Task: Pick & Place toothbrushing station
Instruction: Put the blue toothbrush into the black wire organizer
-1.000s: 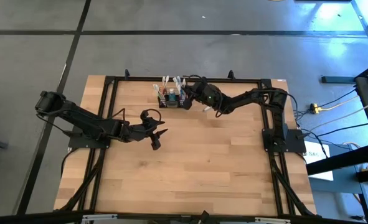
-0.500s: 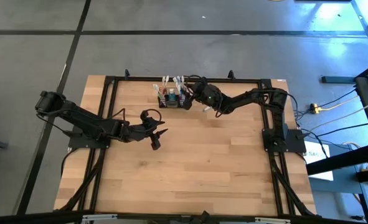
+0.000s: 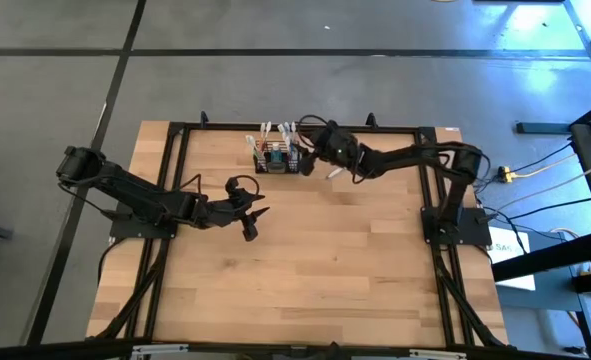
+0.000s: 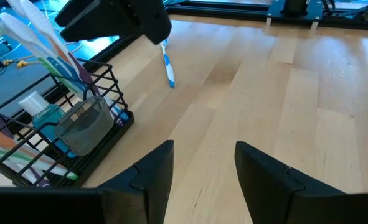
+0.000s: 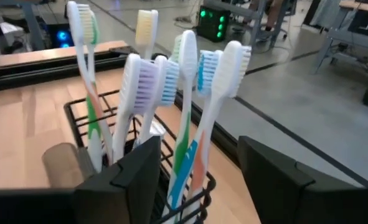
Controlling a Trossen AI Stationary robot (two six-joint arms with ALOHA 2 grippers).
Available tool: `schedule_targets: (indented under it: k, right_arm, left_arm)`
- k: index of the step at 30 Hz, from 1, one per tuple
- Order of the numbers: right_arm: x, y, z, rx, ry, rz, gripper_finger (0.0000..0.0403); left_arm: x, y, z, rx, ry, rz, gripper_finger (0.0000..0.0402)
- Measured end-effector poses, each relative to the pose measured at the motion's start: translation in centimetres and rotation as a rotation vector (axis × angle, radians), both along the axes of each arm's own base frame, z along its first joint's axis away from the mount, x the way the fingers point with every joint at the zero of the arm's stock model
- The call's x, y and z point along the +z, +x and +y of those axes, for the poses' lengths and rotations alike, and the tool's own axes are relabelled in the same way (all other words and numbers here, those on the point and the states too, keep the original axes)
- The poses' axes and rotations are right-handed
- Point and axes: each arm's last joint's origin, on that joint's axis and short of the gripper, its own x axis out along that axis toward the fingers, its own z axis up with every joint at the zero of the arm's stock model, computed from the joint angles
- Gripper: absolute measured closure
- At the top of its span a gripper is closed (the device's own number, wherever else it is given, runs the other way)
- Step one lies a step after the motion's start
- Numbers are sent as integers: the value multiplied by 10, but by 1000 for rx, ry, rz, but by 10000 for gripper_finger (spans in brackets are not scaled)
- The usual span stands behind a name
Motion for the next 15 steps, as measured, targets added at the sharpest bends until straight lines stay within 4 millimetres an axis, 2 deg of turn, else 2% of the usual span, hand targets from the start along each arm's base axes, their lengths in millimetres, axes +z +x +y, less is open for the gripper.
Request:
schedule_targets:
  k: [7,15]
  right_arm:
    - [21,-11,5,30,21,45,186]
    - [51,-34,14,47,16,168,187]
  left_arm:
    - [0,0,0,0,0,0,235]
    - [0,0,0,0,0,0,235]
